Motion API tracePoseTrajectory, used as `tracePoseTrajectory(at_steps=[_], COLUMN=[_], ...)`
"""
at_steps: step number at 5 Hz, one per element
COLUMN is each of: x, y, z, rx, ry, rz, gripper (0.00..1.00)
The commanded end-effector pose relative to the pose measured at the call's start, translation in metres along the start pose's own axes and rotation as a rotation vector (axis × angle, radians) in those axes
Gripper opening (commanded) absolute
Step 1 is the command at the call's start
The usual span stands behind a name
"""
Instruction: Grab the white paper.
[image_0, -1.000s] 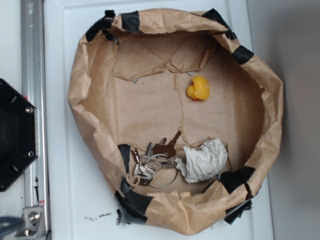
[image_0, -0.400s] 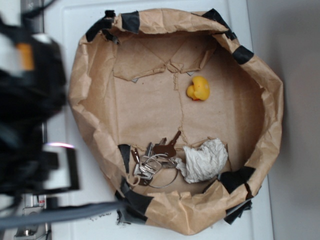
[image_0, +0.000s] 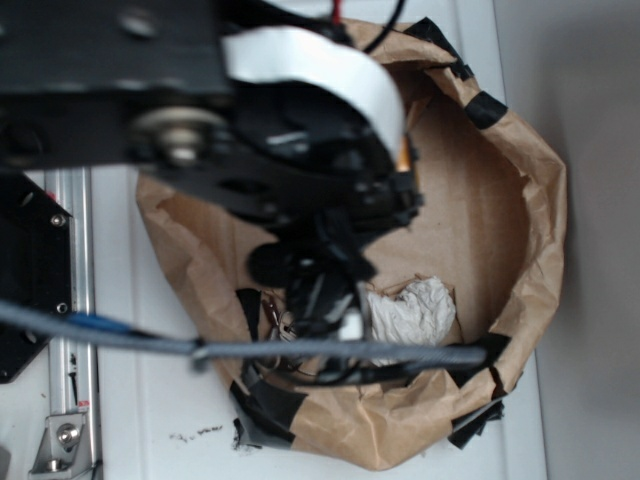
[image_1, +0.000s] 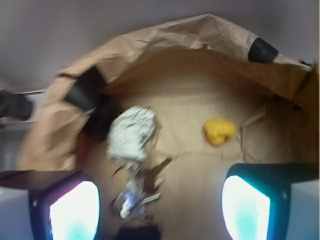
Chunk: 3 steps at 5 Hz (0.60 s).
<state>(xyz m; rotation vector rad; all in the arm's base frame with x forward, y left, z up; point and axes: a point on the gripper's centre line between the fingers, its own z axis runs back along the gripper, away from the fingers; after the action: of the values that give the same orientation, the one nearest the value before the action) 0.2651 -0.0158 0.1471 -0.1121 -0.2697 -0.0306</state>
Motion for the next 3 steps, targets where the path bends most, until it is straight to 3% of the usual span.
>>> tracePoseTrajectory(at_steps=[1,2,3], x=[0.021,0.020,0.014], y=[-0.019,-0.043,-0.055], z=[-0.065,-0.087,-0.084], rx=[0.089,0.048,-0.072], ry=[0.041,0.066,0.039], rz=[-0.150,-0.246,-0.279], gripper=[1.00,1.00,1.00])
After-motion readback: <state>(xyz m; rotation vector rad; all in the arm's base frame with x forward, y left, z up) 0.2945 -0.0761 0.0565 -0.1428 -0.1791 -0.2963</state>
